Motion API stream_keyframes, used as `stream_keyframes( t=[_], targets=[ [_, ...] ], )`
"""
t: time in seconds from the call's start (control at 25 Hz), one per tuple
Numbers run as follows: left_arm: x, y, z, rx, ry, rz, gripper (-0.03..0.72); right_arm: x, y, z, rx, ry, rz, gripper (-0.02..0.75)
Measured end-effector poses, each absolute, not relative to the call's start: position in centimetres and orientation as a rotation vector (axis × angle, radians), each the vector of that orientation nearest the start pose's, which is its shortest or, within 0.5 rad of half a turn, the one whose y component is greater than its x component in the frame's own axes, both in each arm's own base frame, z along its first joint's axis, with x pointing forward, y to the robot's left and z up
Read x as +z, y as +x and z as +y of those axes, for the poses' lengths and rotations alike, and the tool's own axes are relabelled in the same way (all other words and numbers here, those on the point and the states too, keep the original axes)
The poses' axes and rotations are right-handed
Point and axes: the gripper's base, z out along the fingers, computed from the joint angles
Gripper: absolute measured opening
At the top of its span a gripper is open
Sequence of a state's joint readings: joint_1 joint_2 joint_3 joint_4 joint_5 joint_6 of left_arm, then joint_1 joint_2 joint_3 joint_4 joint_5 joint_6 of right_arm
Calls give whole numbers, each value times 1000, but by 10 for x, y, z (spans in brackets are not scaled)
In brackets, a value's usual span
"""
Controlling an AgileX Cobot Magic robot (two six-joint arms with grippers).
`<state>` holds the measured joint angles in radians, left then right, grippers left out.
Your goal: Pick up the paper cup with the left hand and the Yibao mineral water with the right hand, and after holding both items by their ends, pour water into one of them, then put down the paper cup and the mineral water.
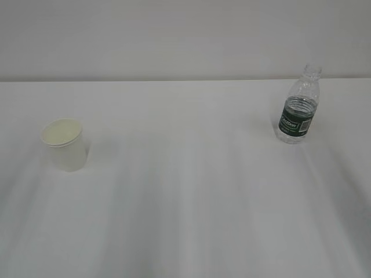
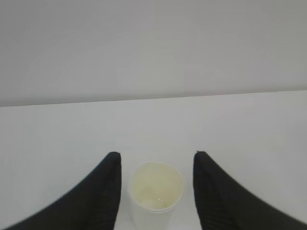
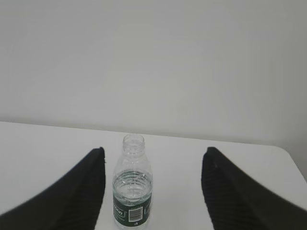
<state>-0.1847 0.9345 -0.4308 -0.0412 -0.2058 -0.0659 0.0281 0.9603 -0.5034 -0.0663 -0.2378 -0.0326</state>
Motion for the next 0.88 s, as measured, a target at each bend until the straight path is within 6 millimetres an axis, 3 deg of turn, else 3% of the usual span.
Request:
stream_keyframes(
  t=[0.28, 0.52, 0.88],
  targets=[
    [272, 191, -41, -227, 88, 1760, 350, 272, 196, 7, -23, -108, 1748, 480],
    [254, 184, -39, -246, 55, 1771, 349, 247, 185, 7, 14, -76, 1775, 480],
    [235, 174, -38, -246, 77, 1764, 349, 238, 189, 8, 21, -78, 1783, 480]
  ],
)
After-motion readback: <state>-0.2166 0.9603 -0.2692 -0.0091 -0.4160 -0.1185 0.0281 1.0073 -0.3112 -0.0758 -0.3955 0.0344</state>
